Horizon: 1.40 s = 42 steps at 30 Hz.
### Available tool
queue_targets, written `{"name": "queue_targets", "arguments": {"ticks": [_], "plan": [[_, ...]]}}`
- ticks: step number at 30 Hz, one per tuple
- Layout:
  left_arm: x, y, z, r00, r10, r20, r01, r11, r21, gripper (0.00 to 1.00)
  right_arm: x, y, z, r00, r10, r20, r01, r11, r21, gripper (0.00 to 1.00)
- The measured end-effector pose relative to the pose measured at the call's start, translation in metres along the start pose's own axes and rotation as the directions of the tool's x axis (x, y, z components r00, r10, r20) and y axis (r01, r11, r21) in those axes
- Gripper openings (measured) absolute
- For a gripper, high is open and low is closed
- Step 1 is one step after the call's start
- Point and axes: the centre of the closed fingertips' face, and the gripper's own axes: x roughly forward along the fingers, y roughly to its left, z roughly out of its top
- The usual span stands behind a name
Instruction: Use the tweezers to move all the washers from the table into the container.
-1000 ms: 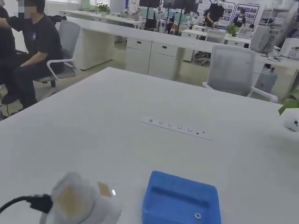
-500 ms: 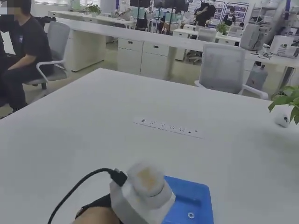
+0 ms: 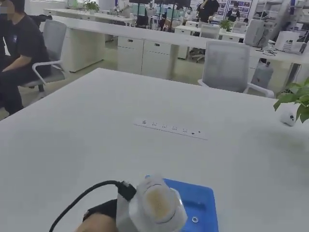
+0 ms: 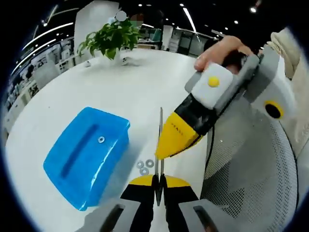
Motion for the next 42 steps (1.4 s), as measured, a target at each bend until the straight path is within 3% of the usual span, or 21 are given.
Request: {"name": "queue_targets", "arguments": {"ticks": [2,3,4,6,7,10,12,13,14,16,17,18,22,23,25,28,33,34,35,37,42], "plan": [[-0.004,0.003,-0.001,0.9995,0.021,0.023,-0.021,1.0,0.011,0.02,-0.003,-0.003,0.004,0.9988,-0.016,0.046,0.01,0.991,0.13,0.11],[-0.008,0.005,-0.001,0.9987,0.033,0.04,-0.034,0.999,0.013,0.02,-0.007,-0.007,0.005,0.9957,-0.046,0.081,0.025,0.97,0.243,0.12],[-0.01,0.006,-0.002,0.9983,0.035,0.047,-0.036,0.999,0.011,0.02,-0.011,-0.01,0.004,0.9907,-0.075,0.114,0.026,0.925,0.379,0.11],[-0.016,0.008,-0.006,0.9967,0.047,0.065,-0.048,0.999,0.019,0.02,-0.018,-0.015,-0.002,0.9828,-0.13,0.131,0.046,0.86,0.509,0.1],[-0.017,0.009,-0.007,0.9962,0.051,0.07,-0.053,0.998,0.017,0.02,-0.022,-0.018,-0.008,0.9771,-0.165,0.134,0.053,0.8,0.598,0.08],[-0.022,0.01,-0.011,0.9948,0.051,0.088,-0.052,0.999,0.011,0.02,-0.028,-0.018,-0.017,0.9671,-0.217,0.132,0.063,0.708,0.704,0.04],[-0.023,0.007,-0.01,0.9927,0.04,0.114,-0.044,0.999,0.031,0.02,-0.029,-0.018,-0.016,0.9549,-0.252,0.156,0.034,0.616,0.787,0.06],[-0.024,0.006,-0.009,0.9915,0.044,0.122,-0.05,0.998,0.042,0.02,-0.03,-0.02,-0.015,0.9453,-0.274,0.177,0.012,0.572,0.82,0.07],[-0.024,0.004,-0.007,0.9903,0.043,0.132,-0.051,0.997,0.059,0.02,-0.031,-0.023,-0.011,0.9307,-0.299,0.21,-0.032,0.506,0.862,0.07],[-0.025,-0.001,-0.002,0.988,0.023,0.153,-0.036,0.996,0.086,0.02,-0.035,-0.03,-0.008,0.9006,-0.36,0.243,-0.076,0.419,0.905,0.05],[-0.025,-0.002,0.002,0.9846,0.019,0.174,-0.04,0.993,0.113,0.02,-0.039,-0.036,-0.002,0.8682,-0.404,0.288,-0.139,0.36,0.923,0.03],[-0.026,-0.005,0.003,0.9832,0.019,0.182,-0.039,0.993,0.112,0.02,-0.043,-0.041,-0.001,0.8449,-0.446,0.296,-0.153,0.329,0.932,0.01],[-0.03,-0.01,0.014,0.9689,-0.018,0.247,-0.008,0.995,0.101,0.02,-0.049,-0.049,0.006,0.7993,-0.5,0.333,-0.211,0.285,0.935,0.01],[-0.03,-0.011,0.016,0.9646,-0.033,0.262,0.007,0.995,0.097,0.02,-0.052,-0.052,0.008,0.7807,-0.522,0.344,-0.235,0.264,0.935,0.0],[-0.031,-0.014,0.02,0.9569,-0.063,0.284,0.041,0.996,0.082,0.02,-0.056,-0.055,0.011,0.7554,-0.544,0.366,-0.27,0.251,0.93,0.0],[-0.028,-0.02,0.021,0.9501,-0.117,0.289,0.092,0.991,0.099,0.03,-0.058,-0.056,0.015,0.7486,-0.537,0.389,-0.288,0.265,0.92,0.0],[-0.022,-0.021,0.017,0.9589,-0.139,0.247,0.119,0.988,0.094,0.1,-0.05,-0.054,0.019,0.7816,-0.494,0.38,-0.255,0.303,0.918,0.0],[-0.024,-0.019,0.016,0.9612,-0.133,0.242,0.117,0.99,0.08,0.16,-0.049,-0.053,0.016,0.7926,-0.489,0.365,-0.234,0.31,0.922,0.0],[-0.024,-0.019,0.016,0.9614,-0.131,0.242,0.116,0.99,0.076,0.22,-0.047,-0.049,0.013,0.815,-0.462,0.35,-0.208,0.332,0.92,0.0],[-0.03,-0.015,0.015,0.9626,-0.117,0.245,0.106,0.993,0.057,0.27,-0.045,-0.046,0.011,0.8351,-0.439,0.332,-0.174,0.361,0.916,0.0],[-0.053,-0.009,0.029,0.9598,-0.098,0.263,0.076,0.993,0.093,0.06,-0.039,-0.037,0.006,0.8583,-0.413,0.305,-0.144,0.377,0.915,0.0]]}}
